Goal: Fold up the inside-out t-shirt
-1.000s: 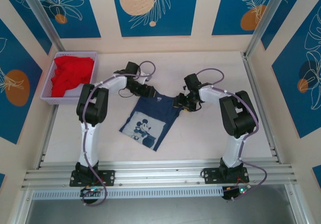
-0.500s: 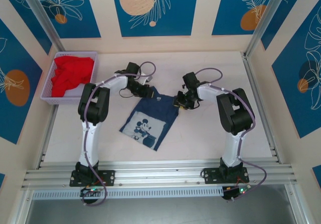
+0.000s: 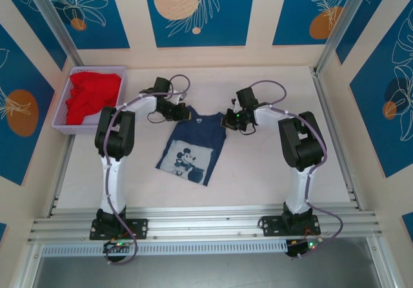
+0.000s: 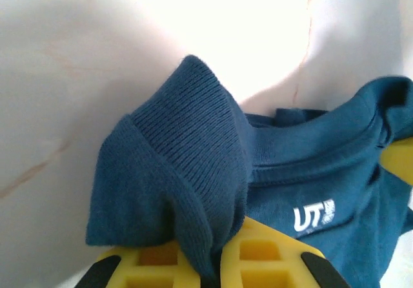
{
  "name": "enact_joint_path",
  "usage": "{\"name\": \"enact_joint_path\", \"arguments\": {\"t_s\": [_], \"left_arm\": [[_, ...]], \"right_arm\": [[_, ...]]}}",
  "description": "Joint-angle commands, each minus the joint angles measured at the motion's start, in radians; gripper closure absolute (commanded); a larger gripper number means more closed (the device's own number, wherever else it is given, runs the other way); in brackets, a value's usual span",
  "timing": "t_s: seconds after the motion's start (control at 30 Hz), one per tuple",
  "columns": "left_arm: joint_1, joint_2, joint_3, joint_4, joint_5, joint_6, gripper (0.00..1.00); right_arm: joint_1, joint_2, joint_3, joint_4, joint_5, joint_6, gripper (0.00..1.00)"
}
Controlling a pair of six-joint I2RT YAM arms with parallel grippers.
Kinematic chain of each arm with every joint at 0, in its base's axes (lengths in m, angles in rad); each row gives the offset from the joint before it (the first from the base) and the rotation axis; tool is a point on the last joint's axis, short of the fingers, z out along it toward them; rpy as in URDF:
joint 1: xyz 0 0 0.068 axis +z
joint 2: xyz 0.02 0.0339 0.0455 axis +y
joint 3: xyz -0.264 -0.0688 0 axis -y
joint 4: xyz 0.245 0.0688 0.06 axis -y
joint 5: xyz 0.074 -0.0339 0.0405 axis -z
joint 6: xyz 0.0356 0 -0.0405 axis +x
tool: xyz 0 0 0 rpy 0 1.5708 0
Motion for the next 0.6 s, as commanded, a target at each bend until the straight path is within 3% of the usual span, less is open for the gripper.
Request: {"name": "enact_joint_path", "arguments": {"t_s": [0.0, 0.3, 0.57], "left_arm": [[0.036, -0.094, -0.025, 0.087, 0.035, -0.066, 1.0], [0.034, -0.051, 0.028, 0.146, 0.029, -0.124, 1.0], [0.034, -0.032, 0.317, 0.1, -0.032, -0.136, 1.0]], "right_arm": [[-0.03, -0.084, 0.022, 0.042, -0.05, -0.055, 1.0], [-0.035, -0.011, 0.121, 0.053, -0.075, -0.089, 1.0], [-0.074, 0.039, 0.458, -0.048, -0.071, -0.169, 1.0]]}}
